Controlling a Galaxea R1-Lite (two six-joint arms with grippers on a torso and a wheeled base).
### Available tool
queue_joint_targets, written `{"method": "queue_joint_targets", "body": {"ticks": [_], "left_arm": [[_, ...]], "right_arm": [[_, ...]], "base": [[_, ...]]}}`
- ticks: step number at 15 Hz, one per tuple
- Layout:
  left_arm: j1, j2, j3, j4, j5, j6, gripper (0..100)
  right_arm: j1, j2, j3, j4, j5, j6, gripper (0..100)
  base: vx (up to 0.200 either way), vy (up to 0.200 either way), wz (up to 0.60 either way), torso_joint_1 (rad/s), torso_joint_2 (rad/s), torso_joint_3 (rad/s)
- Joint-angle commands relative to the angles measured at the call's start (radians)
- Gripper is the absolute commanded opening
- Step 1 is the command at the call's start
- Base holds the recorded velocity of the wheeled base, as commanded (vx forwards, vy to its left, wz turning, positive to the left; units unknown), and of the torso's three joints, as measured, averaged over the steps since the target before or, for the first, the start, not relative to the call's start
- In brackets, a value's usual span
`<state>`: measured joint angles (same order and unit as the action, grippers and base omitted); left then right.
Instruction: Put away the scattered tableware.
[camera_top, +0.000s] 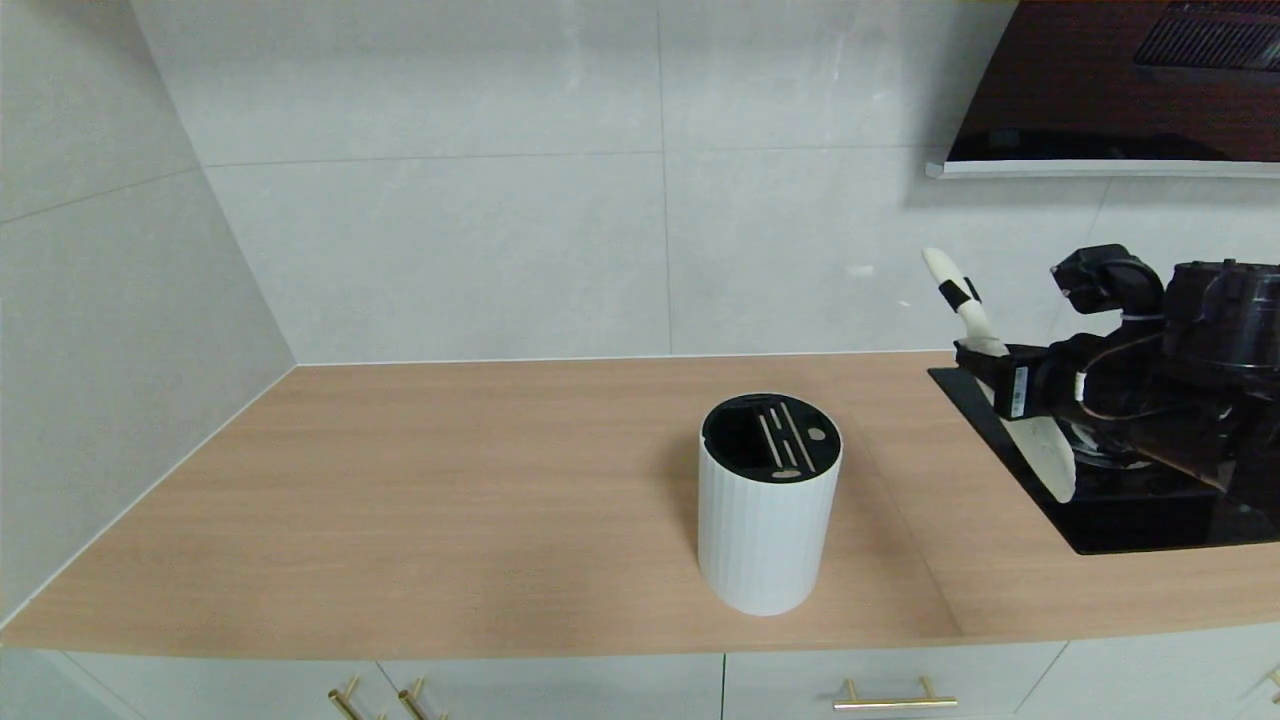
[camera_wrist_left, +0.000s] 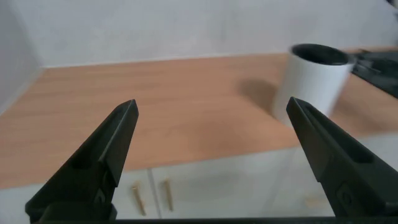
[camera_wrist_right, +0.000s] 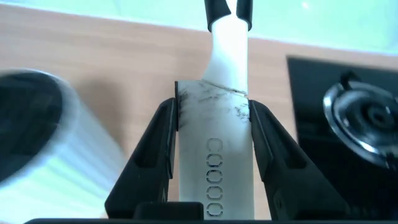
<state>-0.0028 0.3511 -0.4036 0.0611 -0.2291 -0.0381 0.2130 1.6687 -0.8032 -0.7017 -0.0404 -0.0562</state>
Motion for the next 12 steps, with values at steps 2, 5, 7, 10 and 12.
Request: {"method": "queue_joint_targets", "body": {"ticks": [2, 5, 7, 10, 12], "left_arm": [[-0.120, 0.605, -0.291, -0.026, -0.087, -0.060, 100], [-0.368, 0.779, -0.290, -0.285, -0.108, -0.371, 100], [-0.390, 0.895, -0.282, -0.429, -0.183, -0.431, 100], [-0.391, 1.033, -0.290, -0.581, -0.326, -0.557, 100], [-0.391, 1.097, -0.291, -0.695, -0.388, -0.629, 100]], "right_arm": [[0.157, -0.055, -0.014, 0.010, -0.035, -0.001, 0], [0.290, -0.055, -0.005, 0.010, -0.131, 0.001, 0], [0.350, -0.055, 0.007, 0.010, -0.136, 0.045, 0], [0.439, -0.060, 0.007, 0.025, -0.145, 0.082, 0], [0.477, -0.069, -0.001, 0.082, -0.148, 0.116, 0]], "base": [[0.000, 0.000, 0.00, 0.000, 0.00, 0.000], [0.000, 0.000, 0.00, 0.000, 0.00, 0.000], [0.000, 0.000, 0.00, 0.000, 0.00, 0.000], [0.000, 0.000, 0.00, 0.000, 0.00, 0.000], [0.000, 0.000, 0.00, 0.000, 0.00, 0.000]]}}
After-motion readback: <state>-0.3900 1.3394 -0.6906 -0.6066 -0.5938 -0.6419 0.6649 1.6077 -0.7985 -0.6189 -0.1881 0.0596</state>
